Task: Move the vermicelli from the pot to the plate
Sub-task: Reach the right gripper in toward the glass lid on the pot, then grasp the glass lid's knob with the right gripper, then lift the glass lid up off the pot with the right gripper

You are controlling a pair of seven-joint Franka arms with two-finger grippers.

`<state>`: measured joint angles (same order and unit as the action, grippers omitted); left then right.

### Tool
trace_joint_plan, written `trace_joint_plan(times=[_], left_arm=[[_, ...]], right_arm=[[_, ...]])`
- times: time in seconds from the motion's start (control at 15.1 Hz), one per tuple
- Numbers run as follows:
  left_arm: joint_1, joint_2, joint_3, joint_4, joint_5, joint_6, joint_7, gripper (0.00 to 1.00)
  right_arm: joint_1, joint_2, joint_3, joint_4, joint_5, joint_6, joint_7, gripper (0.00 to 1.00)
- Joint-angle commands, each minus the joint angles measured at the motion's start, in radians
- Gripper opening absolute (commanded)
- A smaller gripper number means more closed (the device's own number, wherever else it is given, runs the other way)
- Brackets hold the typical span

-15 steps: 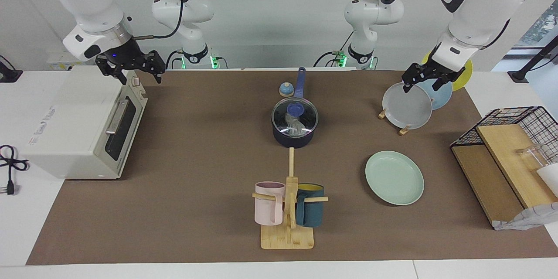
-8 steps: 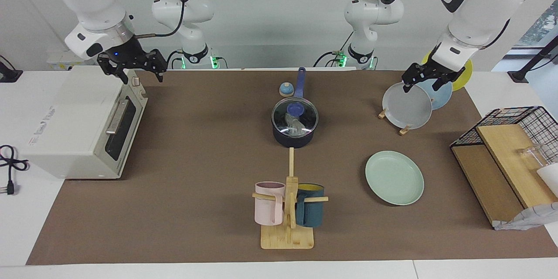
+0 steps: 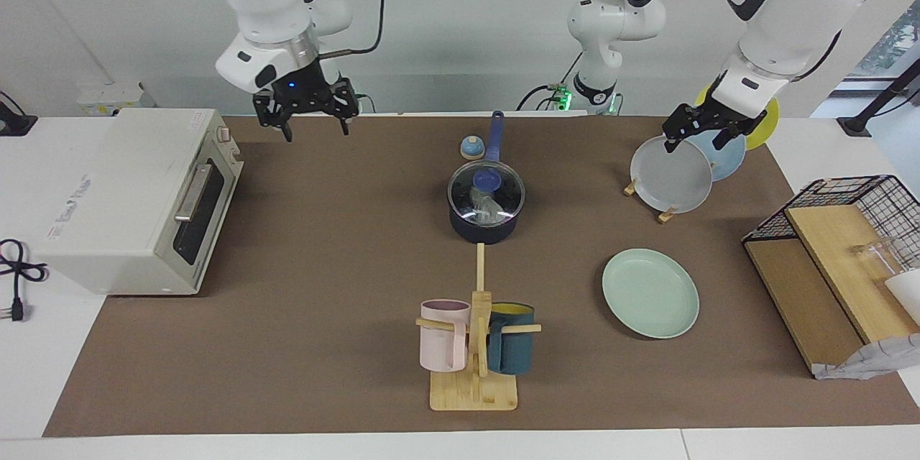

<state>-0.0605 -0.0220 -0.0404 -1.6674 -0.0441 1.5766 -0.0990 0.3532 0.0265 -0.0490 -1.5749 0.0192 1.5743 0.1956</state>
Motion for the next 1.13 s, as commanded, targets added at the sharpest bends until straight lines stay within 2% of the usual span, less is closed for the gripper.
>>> trace_joint_plan(times=[0.0,0.4,0.53,0.8,1.06], left_arm=[[0.010,-0.006,-0.007,-0.002,-0.002,0.002,-0.002,1.00],[0.010,-0.006,-0.007,-0.002,-0.002,0.000,-0.002,1.00],[0.010,-0.006,-0.007,-0.002,-0.002,0.000,-0.002,1.00],[0.010,-0.006,-0.007,-0.002,-0.002,0.002,-0.002,1.00],[0.010,-0.006,-0.007,-0.002,-0.002,0.002,-0.002,1.00]], right_arm=[[0.055,0.053,-0.002,0.027,0.042,0.036,0.114,1.00],[0.248,0.303,-0.002,0.262,0.038,0.064,0.395,1.00],[0.279,0.323,-0.002,0.257,0.042,0.156,0.462,1.00],[0.375,0.424,-0.002,0.265,0.018,0.219,0.551,1.00],[0.391,0.434,-0.002,0.227,0.016,0.263,0.558,1.00]])
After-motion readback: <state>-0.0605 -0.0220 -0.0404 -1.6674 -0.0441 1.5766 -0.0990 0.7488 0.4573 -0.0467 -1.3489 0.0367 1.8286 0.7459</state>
